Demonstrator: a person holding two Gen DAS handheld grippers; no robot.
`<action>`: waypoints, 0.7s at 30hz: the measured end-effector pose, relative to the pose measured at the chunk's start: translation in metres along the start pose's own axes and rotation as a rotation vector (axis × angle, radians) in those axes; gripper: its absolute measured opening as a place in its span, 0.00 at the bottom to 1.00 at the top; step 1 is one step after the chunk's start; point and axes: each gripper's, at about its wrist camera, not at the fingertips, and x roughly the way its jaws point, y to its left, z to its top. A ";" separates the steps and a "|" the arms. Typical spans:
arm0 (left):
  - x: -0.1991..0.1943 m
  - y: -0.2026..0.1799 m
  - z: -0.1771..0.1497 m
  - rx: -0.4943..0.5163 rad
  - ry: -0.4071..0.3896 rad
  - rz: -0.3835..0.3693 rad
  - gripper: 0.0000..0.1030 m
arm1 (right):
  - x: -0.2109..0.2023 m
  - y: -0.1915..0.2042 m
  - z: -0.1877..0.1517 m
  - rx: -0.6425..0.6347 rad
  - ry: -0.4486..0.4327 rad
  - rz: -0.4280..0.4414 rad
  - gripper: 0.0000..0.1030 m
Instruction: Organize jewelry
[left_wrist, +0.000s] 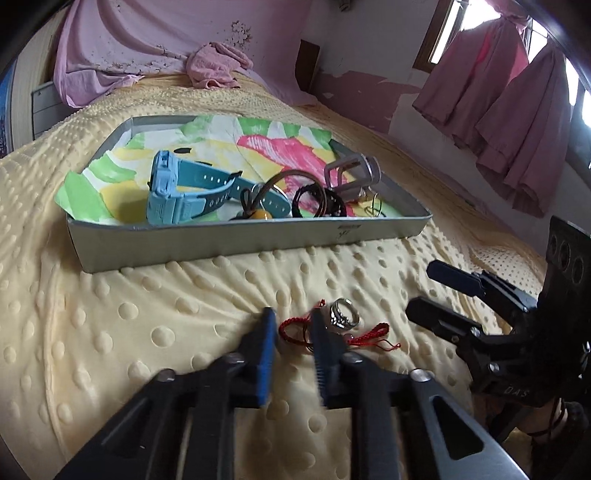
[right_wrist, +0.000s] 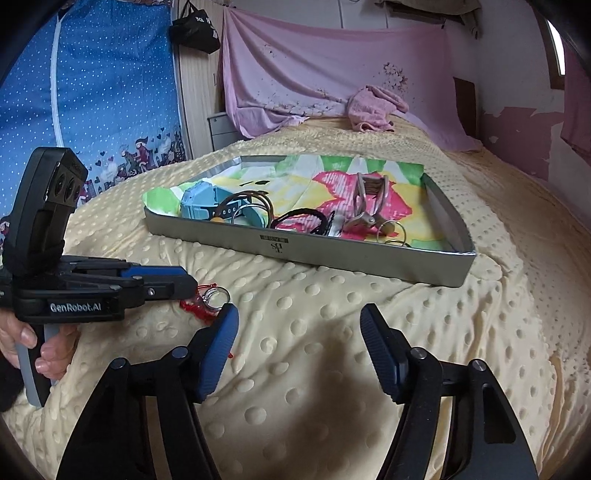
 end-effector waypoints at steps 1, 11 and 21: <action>0.000 0.000 -0.001 0.000 0.002 0.006 0.09 | 0.002 0.001 0.001 -0.001 0.004 0.005 0.57; -0.013 0.005 -0.008 -0.032 -0.044 0.113 0.01 | 0.023 0.017 0.004 -0.033 0.050 0.074 0.53; -0.022 0.014 -0.008 -0.051 -0.072 0.066 0.01 | 0.033 0.035 0.009 -0.086 0.066 0.110 0.41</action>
